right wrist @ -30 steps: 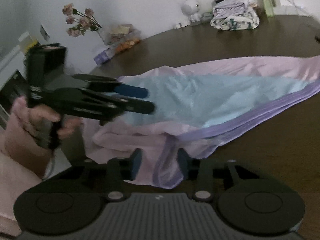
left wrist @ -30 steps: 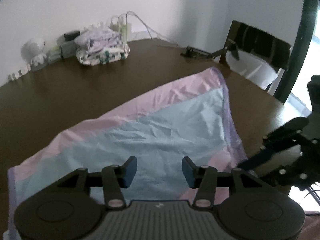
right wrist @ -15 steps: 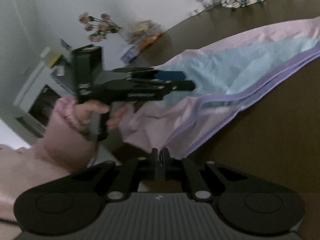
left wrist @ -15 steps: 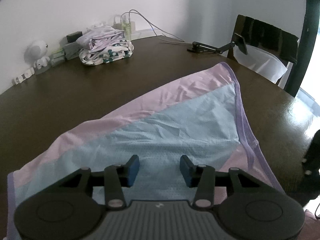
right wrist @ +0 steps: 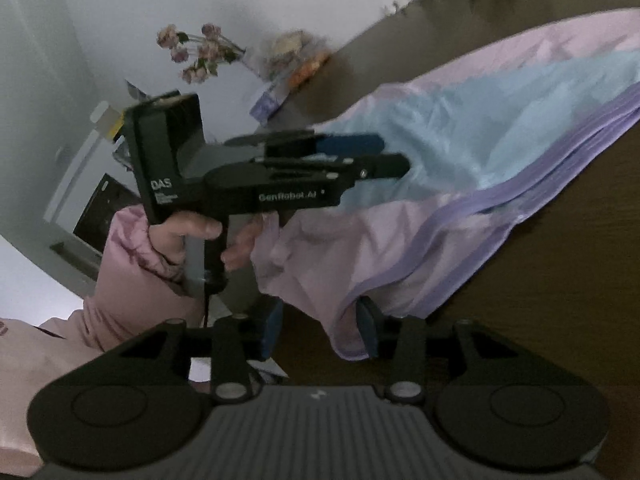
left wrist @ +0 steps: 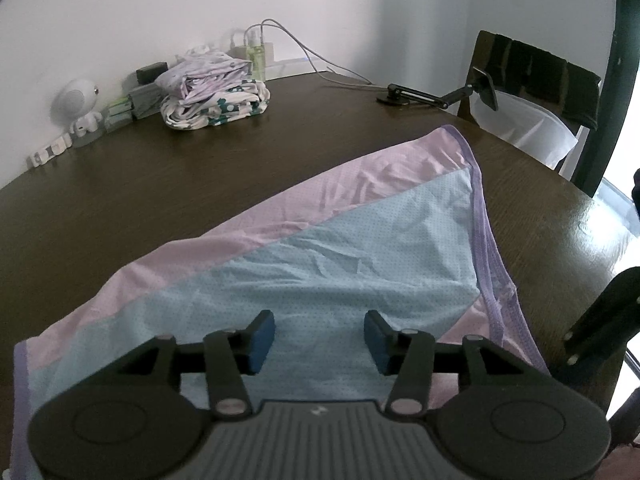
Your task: Fold clothes
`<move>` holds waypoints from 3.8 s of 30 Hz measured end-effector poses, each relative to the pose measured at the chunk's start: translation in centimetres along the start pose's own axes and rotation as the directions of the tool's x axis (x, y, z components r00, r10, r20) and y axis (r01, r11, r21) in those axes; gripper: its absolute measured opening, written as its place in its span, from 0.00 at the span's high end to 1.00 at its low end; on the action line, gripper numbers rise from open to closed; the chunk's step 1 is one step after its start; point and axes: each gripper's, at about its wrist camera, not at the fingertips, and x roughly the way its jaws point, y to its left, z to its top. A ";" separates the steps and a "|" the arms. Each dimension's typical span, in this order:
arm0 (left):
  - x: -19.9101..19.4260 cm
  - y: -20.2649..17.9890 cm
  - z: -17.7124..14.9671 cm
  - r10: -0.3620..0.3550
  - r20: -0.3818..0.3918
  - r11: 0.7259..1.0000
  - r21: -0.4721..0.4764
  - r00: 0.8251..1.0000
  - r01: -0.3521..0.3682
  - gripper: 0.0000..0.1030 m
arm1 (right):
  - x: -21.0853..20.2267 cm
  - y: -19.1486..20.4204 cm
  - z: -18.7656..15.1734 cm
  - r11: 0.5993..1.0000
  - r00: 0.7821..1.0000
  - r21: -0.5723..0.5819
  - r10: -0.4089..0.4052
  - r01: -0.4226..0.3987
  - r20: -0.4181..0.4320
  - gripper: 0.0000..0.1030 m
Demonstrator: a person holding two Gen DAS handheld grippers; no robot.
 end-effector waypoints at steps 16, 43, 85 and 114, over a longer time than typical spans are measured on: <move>0.1 0.2 0.2 0.004 -0.002 1.000 0.000 1.000 -0.004 0.48 | -1.8 -0.9 -0.1 0.997 0.995 0.007 0.074 -0.074 -0.060 0.88; -1.0 6.5 1.9 0.049 0.056 0.985 -0.166 0.997 -0.039 0.47 | -1.3 -2.6 -1.1 0.986 0.991 0.141 0.069 -0.085 0.115 0.77; 5.6 2.9 6.5 -0.019 -0.033 0.997 0.074 0.999 0.021 0.97 | -5.2 -3.1 -4.2 0.980 0.983 0.131 0.134 -0.151 0.129 0.99; -17.0 9.3 -13.6 0.305 0.155 0.885 -0.411 0.940 -0.219 0.17 | 0.9 12.0 7.3 0.809 0.890 -0.371 -0.408 0.456 0.204 0.00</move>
